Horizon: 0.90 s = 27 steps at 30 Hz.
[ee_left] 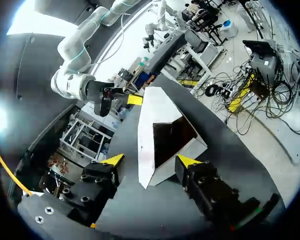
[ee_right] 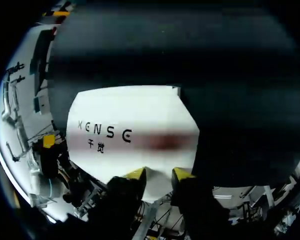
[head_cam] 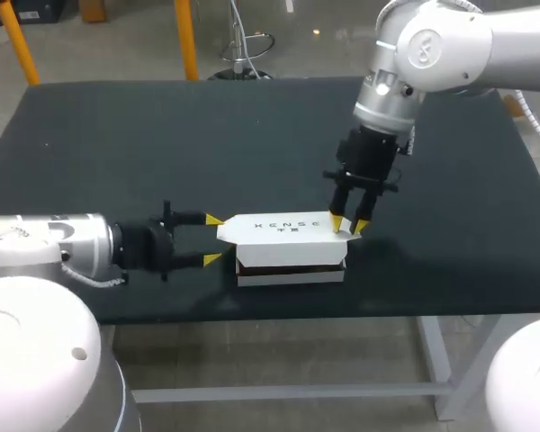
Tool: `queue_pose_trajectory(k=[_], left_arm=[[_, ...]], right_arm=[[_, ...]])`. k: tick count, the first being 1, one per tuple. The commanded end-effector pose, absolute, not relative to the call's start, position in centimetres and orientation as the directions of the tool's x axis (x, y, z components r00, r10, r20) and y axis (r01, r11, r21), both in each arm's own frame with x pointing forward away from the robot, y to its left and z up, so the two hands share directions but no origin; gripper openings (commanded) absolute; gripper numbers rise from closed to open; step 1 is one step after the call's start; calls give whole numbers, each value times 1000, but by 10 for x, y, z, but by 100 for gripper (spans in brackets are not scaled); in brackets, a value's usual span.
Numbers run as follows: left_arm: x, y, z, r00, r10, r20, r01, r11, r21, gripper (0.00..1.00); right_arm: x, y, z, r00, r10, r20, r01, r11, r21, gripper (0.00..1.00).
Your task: Assemble the packaging by folding the flat box into shape, placing the metal phone stand inside, and closing the box properly
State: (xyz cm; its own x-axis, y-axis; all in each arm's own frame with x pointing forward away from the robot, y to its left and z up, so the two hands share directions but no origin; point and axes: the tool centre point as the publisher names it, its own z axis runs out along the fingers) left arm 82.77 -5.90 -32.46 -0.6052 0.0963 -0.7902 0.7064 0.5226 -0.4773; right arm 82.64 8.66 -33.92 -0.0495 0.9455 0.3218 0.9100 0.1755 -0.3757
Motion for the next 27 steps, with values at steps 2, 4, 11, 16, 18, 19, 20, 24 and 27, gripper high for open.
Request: queue_pose_trajectory(k=[2, 4, 11, 16, 18, 19, 20, 24, 27], left_arm=[[818, -34, -299, -683, 222, -696, 676, 553, -487, 89], [818, -33, -297, -698, 257, -668, 668, 568, -480, 100], [826, -29, -296, -794, 346, -501, 574, 699, -427, 100], [826, -29, -296, -794, 346, -501, 574, 699, -427, 100], [826, -29, -296, -794, 346, -501, 574, 699, -427, 100], [826, -29, -296, -794, 346, -501, 574, 699, -427, 100], [826, -29, -296, -794, 346, -501, 574, 699, -427, 100], [826, -29, -296, -794, 346, -501, 574, 699, -427, 100], [826, -30, -288, -814, 332, -476, 565, 638, -523, 100]], right_arm=[[824, 87, -339, -51, 945, 323, 913, 175, -369, 38], [824, 87, -340, -51, 945, 322, 913, 174, -368, 38], [823, 86, -339, -47, 946, 320, 917, 168, -362, 38], [823, 84, -339, -41, 945, 323, 920, 163, -358, 39], [823, 84, -340, -39, 944, 326, 920, 161, -357, 40], [823, 84, -340, -38, 944, 327, 920, 161, -357, 40], [823, 84, -341, -38, 944, 327, 920, 161, -358, 40], [822, 83, -342, -34, 944, 327, 920, 157, -358, 40], [822, 83, -342, -31, 944, 328, 921, 154, -357, 39]])
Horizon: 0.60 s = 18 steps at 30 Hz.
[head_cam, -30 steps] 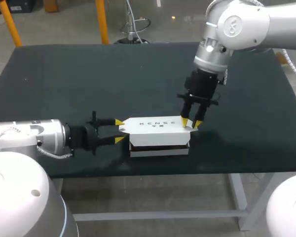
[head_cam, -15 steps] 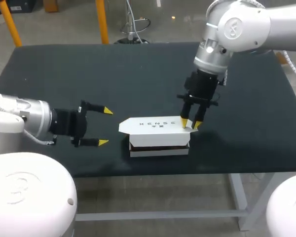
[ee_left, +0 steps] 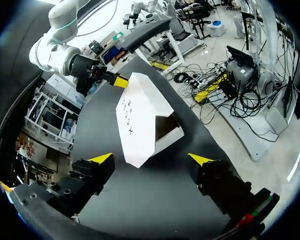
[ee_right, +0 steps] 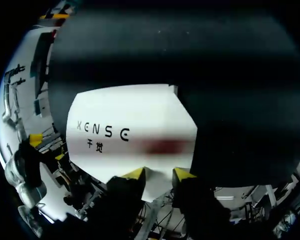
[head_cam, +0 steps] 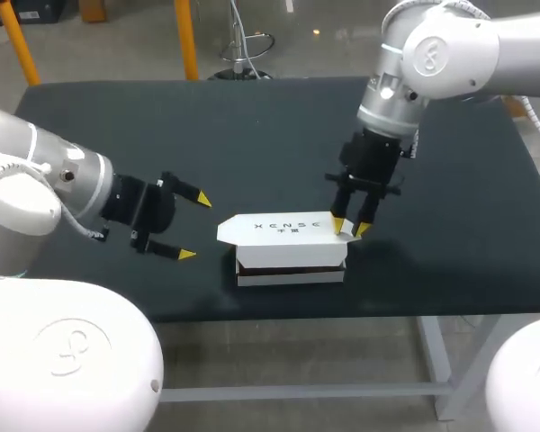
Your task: Assemble the packaging by folding the flat box into shape, placing the metal phone stand inside, and closing the box properly
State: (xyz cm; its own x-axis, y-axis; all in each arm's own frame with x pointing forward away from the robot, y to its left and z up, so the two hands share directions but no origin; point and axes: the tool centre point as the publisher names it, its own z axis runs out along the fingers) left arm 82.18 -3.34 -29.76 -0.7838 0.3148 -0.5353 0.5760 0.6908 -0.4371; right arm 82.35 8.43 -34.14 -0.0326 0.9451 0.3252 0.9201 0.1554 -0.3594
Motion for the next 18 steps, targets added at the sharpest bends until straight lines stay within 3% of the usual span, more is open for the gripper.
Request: queue_pose_trajectory(k=[1, 4, 6, 7, 8, 18], left_arm=[[828, -29, -284, -839, 294, -457, 528, 638, -561, 100], [836, -31, -272, -933, 184, -308, 347, 686, -640, 100], [844, -33, -264, -993, 65, -103, 117, 731, -672, 100], [850, -35, -262, -998, -51, -20, -27, 768, -640, 100], [855, -37, -263, -973, -226, -44, -164, 816, -555, 100], [855, -37, -263, -973, -226, -44, -164, 816, -555, 100]], right_arm=[[822, 83, -343, -30, 944, 329, 922, 153, -357, 39], [822, 82, -345, -25, 944, 329, 921, 150, -360, 39], [822, 82, -346, -23, 944, 330, 920, 149, -362, 38], [822, 82, -346, -22, 944, 331, 920, 148, -362, 38], [822, 82, -346, -21, 944, 331, 920, 147, -363, 38], [823, 82, -348, -19, 944, 329, 920, 145, -363, 38]])
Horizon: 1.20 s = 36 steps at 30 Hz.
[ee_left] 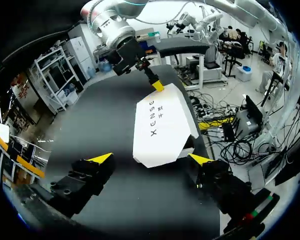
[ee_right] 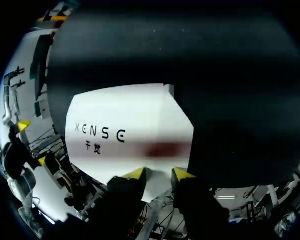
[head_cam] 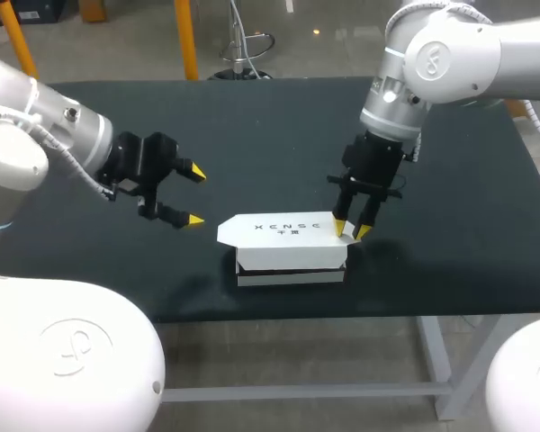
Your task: Assemble the packaging by folding the flat box into shape, placing the metal phone stand inside, and closing the box properly
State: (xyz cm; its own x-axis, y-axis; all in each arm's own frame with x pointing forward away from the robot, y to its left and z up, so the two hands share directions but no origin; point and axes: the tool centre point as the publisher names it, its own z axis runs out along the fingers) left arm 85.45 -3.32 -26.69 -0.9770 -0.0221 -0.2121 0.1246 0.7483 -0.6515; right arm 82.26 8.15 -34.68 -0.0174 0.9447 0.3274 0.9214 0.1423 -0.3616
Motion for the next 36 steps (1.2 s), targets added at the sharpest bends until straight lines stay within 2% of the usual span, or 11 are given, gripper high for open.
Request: queue_pose_trajectory(k=[1, 4, 7, 9, 10, 13, 27, 31, 36], left_arm=[[855, -37, -263, -973, -226, -44, -164, 816, -555, 100], [855, -37, -263, -973, -226, -44, -164, 816, -555, 100], [866, -44, -266, -902, -431, 39, -392, 776, -494, 100], [869, -49, -270, -795, -604, 52, -566, 709, -420, 100], [870, -51, -272, -714, -699, 39, -654, 646, -393, 100], [881, -51, -283, -319, -937, -139, -874, 348, -338, 100], [881, -51, -283, -319, -937, -139, -874, 348, -338, 100], [901, -51, -280, -201, -980, 5, -962, 196, -191, 100], [910, -51, -282, -104, -988, 116, -994, 107, 18, 100]], right_arm=[[823, 83, -348, -19, 944, 329, 920, 145, -363, 37], [823, 83, -348, -19, 944, 329, 920, 145, -363, 37], [823, 84, -348, -19, 945, 328, 921, 144, -363, 36], [823, 84, -349, -18, 945, 326, 921, 143, -364, 36], [822, 84, -349, -16, 945, 326, 921, 141, -364, 36], [822, 83, -350, -12, 946, 323, 920, 137, -366, 36], [821, 81, -350, -3, 946, 324, 923, 127, -362, 35], [821, 81, -350, -3, 946, 325, 924, 127, -361, 34], [820, 81, -351, -1, 946, 323, 923, 125, -363, 34]])
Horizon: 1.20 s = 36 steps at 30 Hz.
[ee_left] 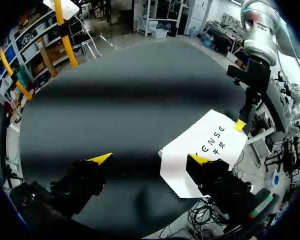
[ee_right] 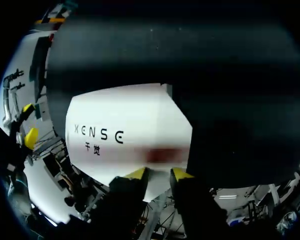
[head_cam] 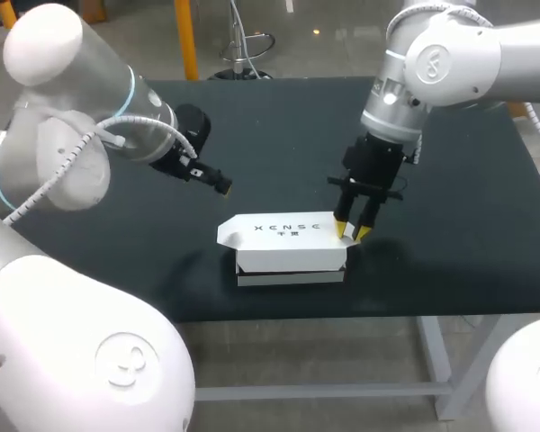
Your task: Assemble the packaging by folding the flat box into shape, placing the metal phone stand inside, and closing the box properly
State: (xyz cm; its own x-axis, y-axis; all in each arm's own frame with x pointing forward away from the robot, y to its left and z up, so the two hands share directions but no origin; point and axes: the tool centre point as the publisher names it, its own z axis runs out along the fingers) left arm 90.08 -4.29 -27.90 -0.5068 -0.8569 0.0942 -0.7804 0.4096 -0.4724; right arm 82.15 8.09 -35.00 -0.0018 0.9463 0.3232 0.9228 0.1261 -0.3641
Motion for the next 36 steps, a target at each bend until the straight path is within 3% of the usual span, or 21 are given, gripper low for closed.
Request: queue_pose_trajectory(k=[1, 9, 11, 23, 26, 30, 33, 35, 36], left_arm=[[910, -52, -283, -96, -988, 123, -994, 102, 45, 100], [902, -60, -285, -84, -979, 188, -981, 114, 157, 100], [897, -64, -287, 46, -999, 28, -996, -44, 72, 100], [897, -64, -287, 46, -999, 28, -996, -44, 72, 100], [898, -79, -292, 125, -992, 29, -982, -120, 145, 100], [885, -88, -295, 119, -992, 47, -979, -110, 170, 100], [879, -90, -297, 150, -987, 50, -972, -138, 191, 89], [874, -89, -299, 161, -985, 60, -969, -146, 201, 74], [872, -88, -300, 157, -985, 67, -969, -140, 204, 76]], right_arm=[[820, 81, -351, 0, 946, 323, 923, 124, -364, 34], [821, 82, -351, 0, 947, 322, 923, 125, -365, 33], [821, 82, -351, 0, 947, 323, 923, 124, -365, 34], [822, 84, -351, -5, 945, 326, 925, 129, -358, 33], [821, 84, -351, -2, 944, 329, 926, 125, -356, 33], [820, 82, -352, 3, 944, 329, 926, 121, -356, 33], [820, 82, -352, 4, 944, 329, 926, 120, -357, 33], [820, 82, -352, 5, 944, 330, 927, 119, -356, 33], [820, 82, -352, 6, 944, 330, 927, 119, -356, 33]])
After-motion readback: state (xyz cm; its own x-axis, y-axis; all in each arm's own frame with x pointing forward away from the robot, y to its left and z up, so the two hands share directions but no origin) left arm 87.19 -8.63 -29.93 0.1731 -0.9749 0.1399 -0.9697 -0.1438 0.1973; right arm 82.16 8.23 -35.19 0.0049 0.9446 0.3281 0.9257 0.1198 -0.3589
